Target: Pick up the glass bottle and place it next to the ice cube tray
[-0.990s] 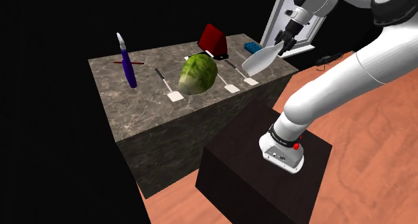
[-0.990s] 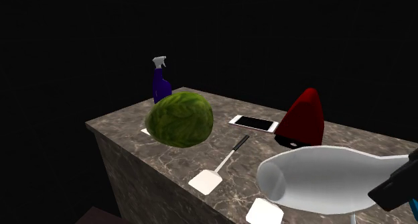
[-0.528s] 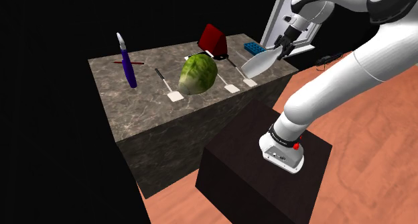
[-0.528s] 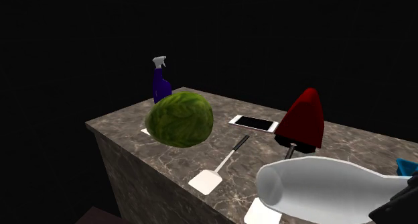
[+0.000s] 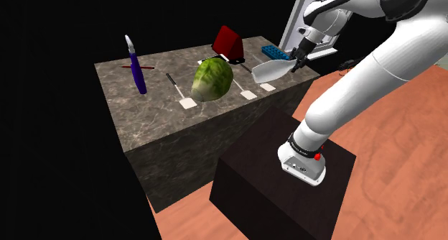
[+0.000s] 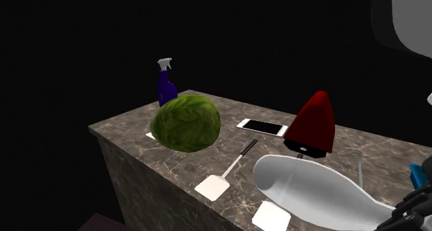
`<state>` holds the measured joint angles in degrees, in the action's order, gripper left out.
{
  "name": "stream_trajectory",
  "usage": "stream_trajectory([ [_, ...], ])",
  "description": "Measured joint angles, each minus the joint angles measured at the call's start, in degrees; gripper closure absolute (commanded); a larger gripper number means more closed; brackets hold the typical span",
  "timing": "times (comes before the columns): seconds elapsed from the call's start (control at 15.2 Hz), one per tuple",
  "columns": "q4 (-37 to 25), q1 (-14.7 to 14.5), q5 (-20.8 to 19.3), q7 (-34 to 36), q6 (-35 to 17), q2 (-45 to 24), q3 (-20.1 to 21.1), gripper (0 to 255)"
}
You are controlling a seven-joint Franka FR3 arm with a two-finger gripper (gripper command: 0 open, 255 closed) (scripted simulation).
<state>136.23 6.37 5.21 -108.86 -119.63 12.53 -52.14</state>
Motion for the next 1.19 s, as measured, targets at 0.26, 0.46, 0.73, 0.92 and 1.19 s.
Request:
stream_trajectory([
  [0.26, 1.28, -0.96, 2.43, -2.53, -2.83, -2.8, -1.37, 255],
  [0.46, 1.93, -1.4, 3.8, -3.89, -4.23, -4.2, -1.96, 255],
  [0.73, 1.95, -1.53, 4.17, -4.22, -4.45, -4.6, -2.1, 255],
  [0.92, 1.97, -1.54, 4.19, -4.22, -4.48, -4.6, -2.09, 0],
  [1.19, 1.98, -1.55, 4.19, -4.21, -4.49, -4.6, -2.08, 0],
])
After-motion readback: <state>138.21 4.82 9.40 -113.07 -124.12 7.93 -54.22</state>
